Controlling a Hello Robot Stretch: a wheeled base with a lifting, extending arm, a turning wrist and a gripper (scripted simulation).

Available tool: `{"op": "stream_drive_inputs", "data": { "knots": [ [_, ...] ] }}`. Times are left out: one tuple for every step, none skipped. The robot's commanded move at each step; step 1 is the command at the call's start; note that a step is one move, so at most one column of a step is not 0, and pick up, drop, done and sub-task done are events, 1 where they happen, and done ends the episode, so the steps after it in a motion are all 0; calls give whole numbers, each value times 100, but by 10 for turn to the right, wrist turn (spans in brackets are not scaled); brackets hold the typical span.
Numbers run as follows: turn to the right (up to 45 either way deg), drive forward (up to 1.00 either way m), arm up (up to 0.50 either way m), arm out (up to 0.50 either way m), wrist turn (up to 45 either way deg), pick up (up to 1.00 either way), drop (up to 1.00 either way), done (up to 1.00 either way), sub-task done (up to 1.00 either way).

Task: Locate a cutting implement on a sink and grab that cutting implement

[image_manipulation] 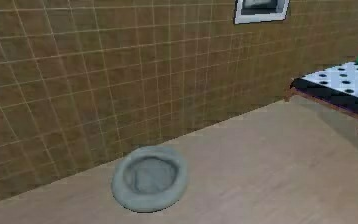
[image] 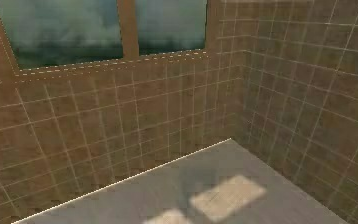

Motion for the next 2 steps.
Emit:
{"op": "stream_drive_inputs", "data": {
  "knots": [
    [-450, 0, 0, 0, 0, 0, 0, 0, 0],
    [-450, 0, 0, 0, 0, 0, 0, 0, 0]
  ]
}}
